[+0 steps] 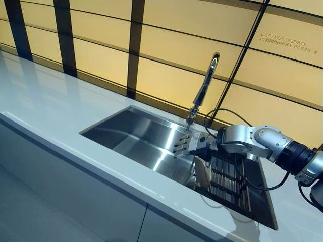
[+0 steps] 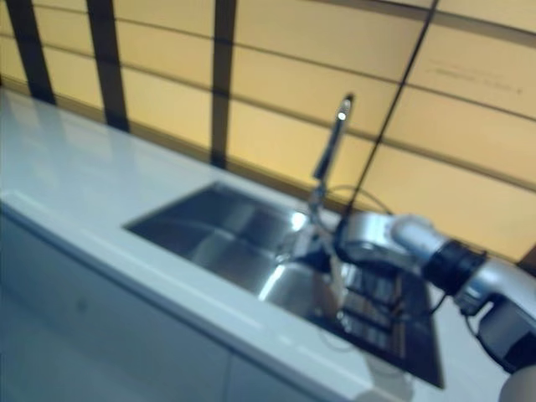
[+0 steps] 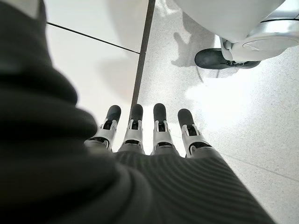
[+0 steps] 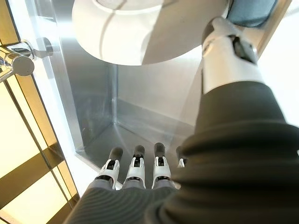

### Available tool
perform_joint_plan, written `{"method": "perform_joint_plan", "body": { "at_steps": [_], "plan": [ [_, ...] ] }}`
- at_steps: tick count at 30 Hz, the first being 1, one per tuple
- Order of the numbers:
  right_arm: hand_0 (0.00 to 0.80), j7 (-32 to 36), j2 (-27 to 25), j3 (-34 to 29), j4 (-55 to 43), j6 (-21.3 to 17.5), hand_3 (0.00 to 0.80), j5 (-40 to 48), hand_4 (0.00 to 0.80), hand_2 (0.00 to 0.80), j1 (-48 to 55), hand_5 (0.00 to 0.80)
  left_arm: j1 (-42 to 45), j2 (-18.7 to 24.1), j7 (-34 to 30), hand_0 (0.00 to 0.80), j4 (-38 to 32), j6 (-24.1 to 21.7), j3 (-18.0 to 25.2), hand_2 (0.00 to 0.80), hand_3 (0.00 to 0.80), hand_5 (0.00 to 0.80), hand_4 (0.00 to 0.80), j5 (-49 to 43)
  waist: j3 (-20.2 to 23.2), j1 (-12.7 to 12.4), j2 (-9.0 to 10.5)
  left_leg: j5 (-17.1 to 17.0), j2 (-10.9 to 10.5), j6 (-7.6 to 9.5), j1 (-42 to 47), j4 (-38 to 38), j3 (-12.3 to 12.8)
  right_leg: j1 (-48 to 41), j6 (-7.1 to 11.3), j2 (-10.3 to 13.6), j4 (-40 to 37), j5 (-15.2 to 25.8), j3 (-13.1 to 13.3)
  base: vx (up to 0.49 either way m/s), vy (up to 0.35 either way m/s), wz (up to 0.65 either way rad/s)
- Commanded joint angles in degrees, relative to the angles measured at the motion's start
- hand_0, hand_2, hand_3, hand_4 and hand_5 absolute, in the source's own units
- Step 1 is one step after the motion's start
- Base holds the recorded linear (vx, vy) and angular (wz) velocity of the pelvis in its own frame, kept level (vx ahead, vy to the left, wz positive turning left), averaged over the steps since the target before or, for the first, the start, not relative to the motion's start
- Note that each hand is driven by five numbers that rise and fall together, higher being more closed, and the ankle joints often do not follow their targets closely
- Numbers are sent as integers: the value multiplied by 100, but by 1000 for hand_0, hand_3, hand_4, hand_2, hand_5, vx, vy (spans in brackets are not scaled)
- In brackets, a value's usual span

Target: Take plates into dishwasher

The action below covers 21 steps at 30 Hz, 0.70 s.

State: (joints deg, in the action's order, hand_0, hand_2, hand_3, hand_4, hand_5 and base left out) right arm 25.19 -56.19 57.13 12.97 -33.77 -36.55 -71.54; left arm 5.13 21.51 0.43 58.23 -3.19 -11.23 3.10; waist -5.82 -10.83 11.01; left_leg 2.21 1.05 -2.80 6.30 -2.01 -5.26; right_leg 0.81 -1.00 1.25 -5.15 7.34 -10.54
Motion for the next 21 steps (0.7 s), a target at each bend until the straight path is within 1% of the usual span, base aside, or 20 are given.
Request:
{"method": "perform_joint_plan", "body": {
  "at_steps": [1,9,21],
  "plan": [
    [0,26,-166,360,311,-18,0,118,0,0,-589,0,-328,149,14,0,75,-92,-131,0,0,0,0,-61,-8,-276,138,-534,313,-177,-484,-299,-43,-715,415,86,15,-705,-381,0,0,0],
    [0,89,-156,488,490,-114,0,137,0,0,-579,0,-315,194,38,0,61,-88,-82,0,0,0,0,-27,-40,-316,188,-532,318,-169,-505,-299,-40,-702,418,84,15,-702,-397,-1,0,-1],
    [0,-2,-254,558,674,-115,0,3,0,0,-556,0,-275,256,89,0,89,-106,49,0,0,0,0,-12,-84,-332,239,-533,321,-161,-539,-299,-44,-671,415,77,15,-691,-399,-1,-1,2]
  ]
}}
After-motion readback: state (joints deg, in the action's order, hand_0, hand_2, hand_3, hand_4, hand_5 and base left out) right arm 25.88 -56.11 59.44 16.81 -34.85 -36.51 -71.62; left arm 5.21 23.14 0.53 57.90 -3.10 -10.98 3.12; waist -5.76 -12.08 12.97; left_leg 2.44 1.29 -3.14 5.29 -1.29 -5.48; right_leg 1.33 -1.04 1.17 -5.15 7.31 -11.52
